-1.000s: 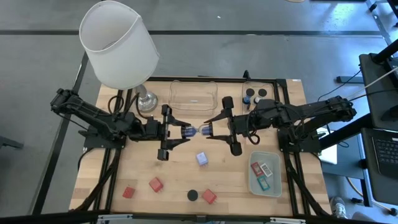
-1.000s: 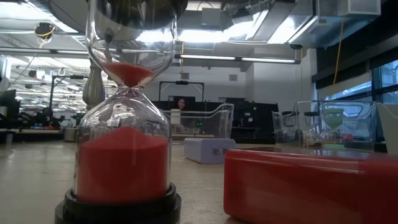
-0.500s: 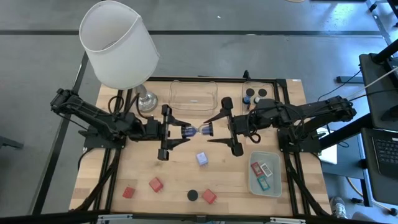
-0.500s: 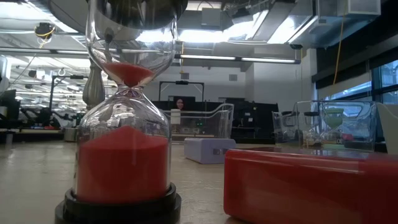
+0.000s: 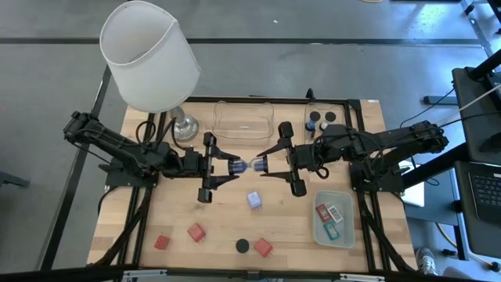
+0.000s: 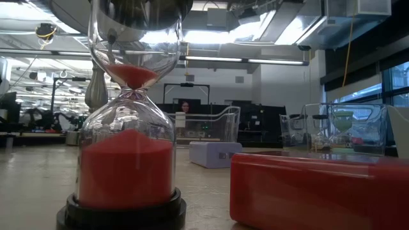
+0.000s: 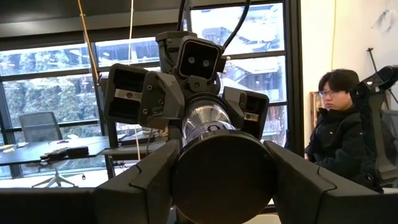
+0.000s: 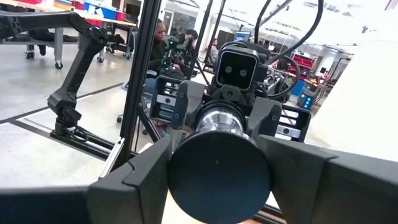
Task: Pick & Place Office items
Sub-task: Put the violet hourglass into the right transparent bin
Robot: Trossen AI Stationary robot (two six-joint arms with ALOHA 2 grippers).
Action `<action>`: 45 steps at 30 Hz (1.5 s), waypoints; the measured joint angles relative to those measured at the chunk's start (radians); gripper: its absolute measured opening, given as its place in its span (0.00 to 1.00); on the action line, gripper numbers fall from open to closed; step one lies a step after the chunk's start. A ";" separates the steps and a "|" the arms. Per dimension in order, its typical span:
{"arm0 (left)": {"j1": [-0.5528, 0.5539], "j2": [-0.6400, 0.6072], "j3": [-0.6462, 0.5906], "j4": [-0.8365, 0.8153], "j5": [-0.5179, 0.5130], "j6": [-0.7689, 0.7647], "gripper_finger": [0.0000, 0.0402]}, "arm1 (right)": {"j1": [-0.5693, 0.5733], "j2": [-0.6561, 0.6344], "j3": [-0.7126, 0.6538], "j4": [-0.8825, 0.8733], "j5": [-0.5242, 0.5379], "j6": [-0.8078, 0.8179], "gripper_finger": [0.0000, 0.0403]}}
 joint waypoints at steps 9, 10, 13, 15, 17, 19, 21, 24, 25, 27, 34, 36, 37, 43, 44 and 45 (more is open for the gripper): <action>0.001 0.000 0.000 0.005 0.005 0.010 0.51 | -0.001 0.011 0.000 0.006 0.002 0.052 0.71; 0.003 0.000 0.000 0.005 0.005 0.010 0.51 | 0.000 0.010 0.000 0.009 0.002 0.052 0.73; 0.009 0.000 0.000 0.005 0.006 0.010 0.51 | 0.000 0.010 0.000 0.007 0.002 0.051 0.76; 0.014 0.000 0.000 0.004 0.007 0.009 0.51 | 0.000 0.012 0.000 0.010 0.002 0.050 0.75; 0.018 0.000 0.000 0.004 0.007 0.009 0.51 | 0.000 0.014 0.000 0.008 0.002 0.050 0.73; 0.021 0.000 0.000 0.004 0.009 0.009 0.51 | 0.000 0.014 0.000 0.008 0.003 0.050 0.71; 0.023 0.000 0.000 0.003 0.014 0.009 0.51 | 0.000 0.014 0.000 0.009 0.003 0.051 0.68; 0.027 0.000 0.000 0.003 0.037 0.006 0.51 | 0.000 0.014 0.000 0.010 0.003 0.063 0.64; 0.027 0.000 0.000 0.003 0.038 0.006 0.51 | 0.000 0.014 0.000 0.010 0.003 0.069 0.63; 0.027 0.001 0.000 0.002 0.040 0.006 0.51 | 0.000 0.014 0.000 0.010 0.003 0.076 0.59; 0.027 0.001 0.000 0.009 0.040 0.005 0.51 | -0.001 0.014 0.000 0.012 0.008 0.097 0.52; 0.027 0.001 0.000 0.013 0.042 0.003 0.51 | 0.000 0.014 0.000 0.013 0.021 0.101 0.52; 0.027 0.001 0.000 0.013 0.043 0.002 0.51 | 0.000 0.014 0.000 0.012 0.028 0.101 0.52; 0.028 0.000 0.000 0.012 0.027 -0.034 0.69 | 0.000 0.014 0.000 -0.008 0.075 0.133 0.52; 0.029 0.000 0.000 0.009 0.015 -0.038 0.72 | 0.000 0.014 0.000 -0.014 0.102 0.133 0.52; 0.028 0.000 0.000 0.006 -0.003 -0.040 0.74 | 0.000 0.014 0.000 -0.022 0.128 0.133 0.52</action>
